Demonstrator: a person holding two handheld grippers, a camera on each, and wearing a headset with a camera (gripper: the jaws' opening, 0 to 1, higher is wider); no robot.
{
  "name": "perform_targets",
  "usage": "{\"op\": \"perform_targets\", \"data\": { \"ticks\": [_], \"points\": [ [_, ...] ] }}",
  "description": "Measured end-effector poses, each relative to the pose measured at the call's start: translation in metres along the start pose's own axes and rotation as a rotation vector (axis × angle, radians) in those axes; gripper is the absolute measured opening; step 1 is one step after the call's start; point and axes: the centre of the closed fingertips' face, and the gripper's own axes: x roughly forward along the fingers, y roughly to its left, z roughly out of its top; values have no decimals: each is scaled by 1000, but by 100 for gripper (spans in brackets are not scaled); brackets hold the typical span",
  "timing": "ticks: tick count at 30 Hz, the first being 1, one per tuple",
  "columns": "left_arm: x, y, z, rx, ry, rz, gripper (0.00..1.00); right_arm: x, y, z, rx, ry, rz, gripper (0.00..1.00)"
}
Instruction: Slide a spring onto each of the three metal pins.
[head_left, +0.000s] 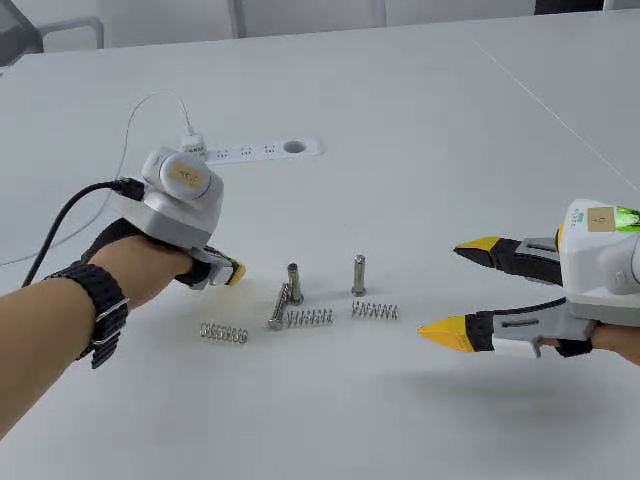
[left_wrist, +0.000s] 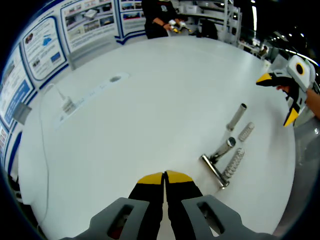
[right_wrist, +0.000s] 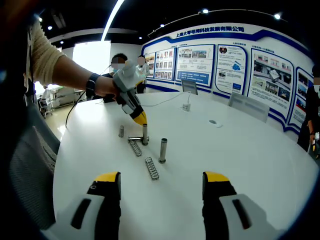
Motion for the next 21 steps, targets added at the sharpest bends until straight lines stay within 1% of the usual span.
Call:
{"op": "perform_targets", "data": {
  "ticks": [12,21],
  "points": [
    [-2,2,-1,-12,-2,6,1,1,1,0,-1,3,-1,67],
    [-5,6,0,-30,-12,14,1,1,1,-1,-2,6,-1,67]
  ]
}}
